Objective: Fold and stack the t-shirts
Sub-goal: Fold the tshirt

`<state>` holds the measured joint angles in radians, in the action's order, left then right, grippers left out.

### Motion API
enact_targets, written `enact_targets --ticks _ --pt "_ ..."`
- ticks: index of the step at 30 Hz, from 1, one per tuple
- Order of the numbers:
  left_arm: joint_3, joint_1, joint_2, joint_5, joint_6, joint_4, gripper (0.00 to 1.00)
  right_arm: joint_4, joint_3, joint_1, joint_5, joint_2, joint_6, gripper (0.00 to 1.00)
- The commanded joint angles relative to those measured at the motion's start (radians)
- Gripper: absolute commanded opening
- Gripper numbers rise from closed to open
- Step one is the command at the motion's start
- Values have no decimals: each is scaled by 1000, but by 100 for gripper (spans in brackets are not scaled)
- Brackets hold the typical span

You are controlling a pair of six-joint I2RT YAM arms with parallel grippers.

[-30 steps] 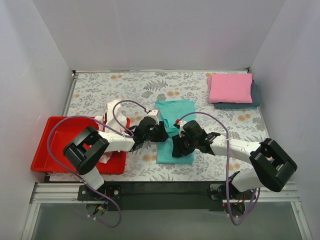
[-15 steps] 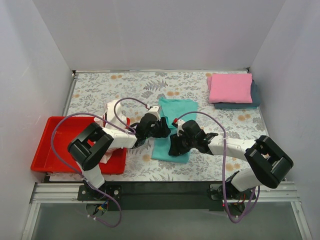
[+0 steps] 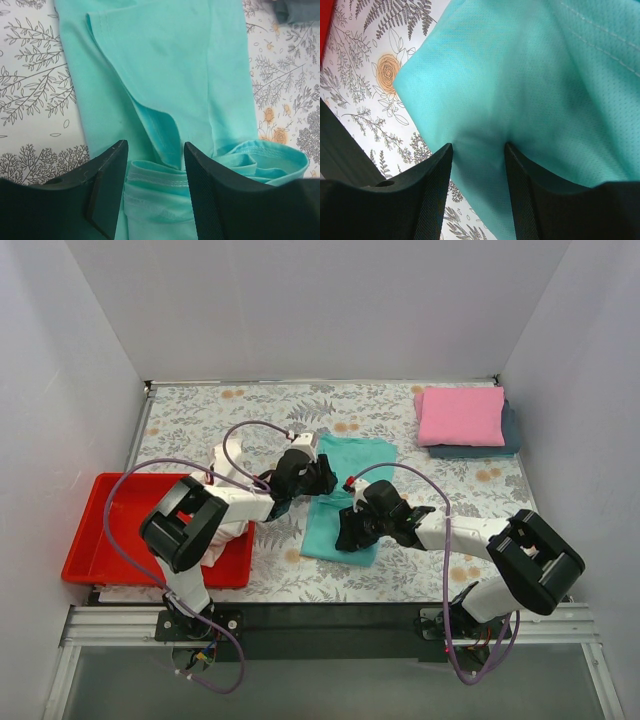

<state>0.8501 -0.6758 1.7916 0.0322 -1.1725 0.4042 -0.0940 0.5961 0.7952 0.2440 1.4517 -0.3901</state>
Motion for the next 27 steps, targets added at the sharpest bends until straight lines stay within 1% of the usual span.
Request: enact_targets --ticks 1,5,6,10,14,18,27 --pt "41 -1 -57 25 30 1 46 152 -61 13 -52 32 14 42" --pt "-17 -1 -173 -8 50 -7 47 184 -41 12 -75 7 22 43" --pt "-67 -2 -195 -26 56 -7 47 188 -38 13 -80 1 23 43" --pt "-192 -13 -319 -31 65 -50 48 206 -24 12 -89 -5 28 43" --pt "-299 -24 -393 -20 77 -56 48 209 -24 12 -84 -4 31 43" --pt "-321 -27 -390 9 106 -58 49 209 -28 12 -78 -4 30 43" --pt "-264 -31 -255 25 160 -2 50 206 -48 12 -81 -17 16 43"
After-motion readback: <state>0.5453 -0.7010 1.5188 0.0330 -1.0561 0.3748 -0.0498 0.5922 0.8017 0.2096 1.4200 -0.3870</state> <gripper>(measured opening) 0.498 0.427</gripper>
